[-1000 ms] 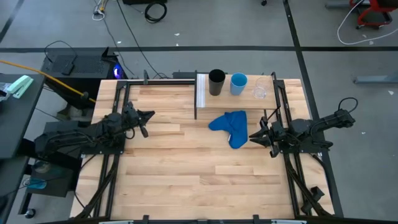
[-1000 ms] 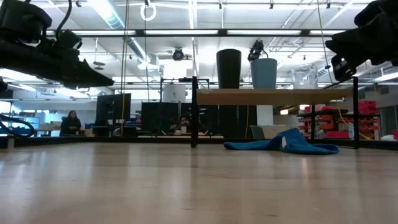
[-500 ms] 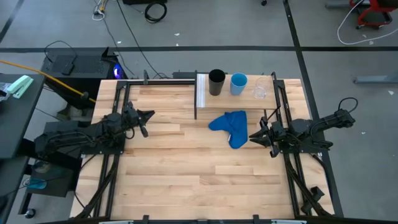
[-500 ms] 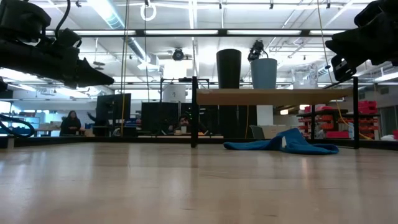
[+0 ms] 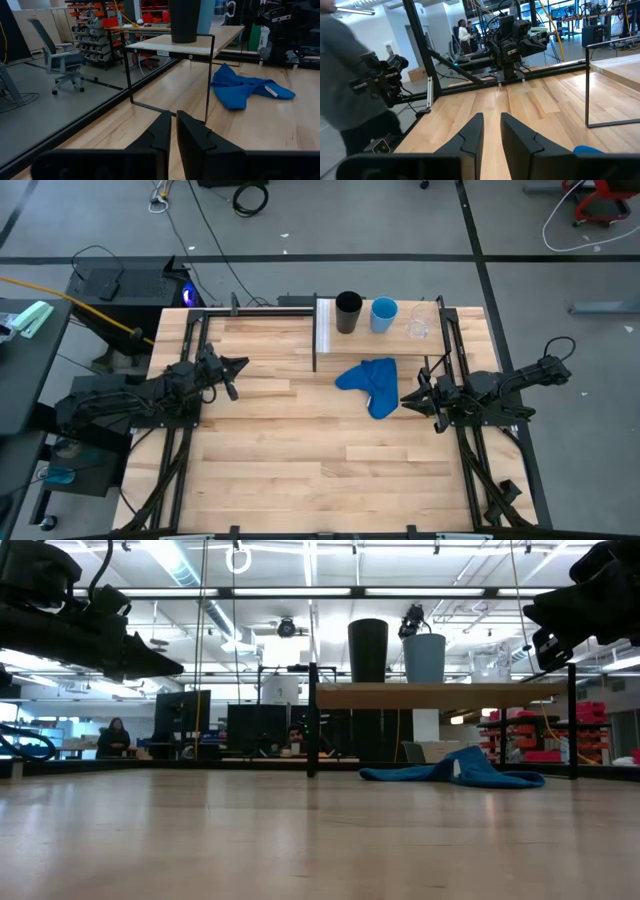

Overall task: Stack small to large cups/mugs on shelf
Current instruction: Return to Home Position

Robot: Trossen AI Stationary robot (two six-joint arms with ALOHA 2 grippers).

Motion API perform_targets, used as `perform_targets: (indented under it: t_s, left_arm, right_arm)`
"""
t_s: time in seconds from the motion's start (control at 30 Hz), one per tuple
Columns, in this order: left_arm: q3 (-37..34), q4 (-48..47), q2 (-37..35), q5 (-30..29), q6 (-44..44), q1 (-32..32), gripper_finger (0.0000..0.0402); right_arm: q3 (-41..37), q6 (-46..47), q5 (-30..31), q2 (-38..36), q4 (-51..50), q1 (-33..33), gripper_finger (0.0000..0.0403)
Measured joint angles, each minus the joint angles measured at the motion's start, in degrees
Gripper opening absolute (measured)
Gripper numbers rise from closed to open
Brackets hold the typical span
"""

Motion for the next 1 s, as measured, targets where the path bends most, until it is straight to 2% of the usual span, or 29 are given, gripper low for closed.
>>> perform_targets:
  t_s: [0.27, 0.7, 1.0]
  left_arm:
    - [0.0, 0.0, 0.0, 0.0, 0.0, 0.0, 0.0028]
    - [0.0, 0.0, 0.0, 0.0, 0.0, 0.0, 0.004]
    - [0.0, 0.0, 0.0, 0.0, 0.0, 0.0, 0.003]
  right_arm:
    - [0.0, 0.0, 0.0, 0.0, 0.0, 0.0, 0.0073]
    - [0.0, 0.0, 0.0, 0.0, 0.0, 0.0, 0.0073]
    - [0.0, 0.0, 0.0, 0.0, 0.0, 0.0, 0.0073]
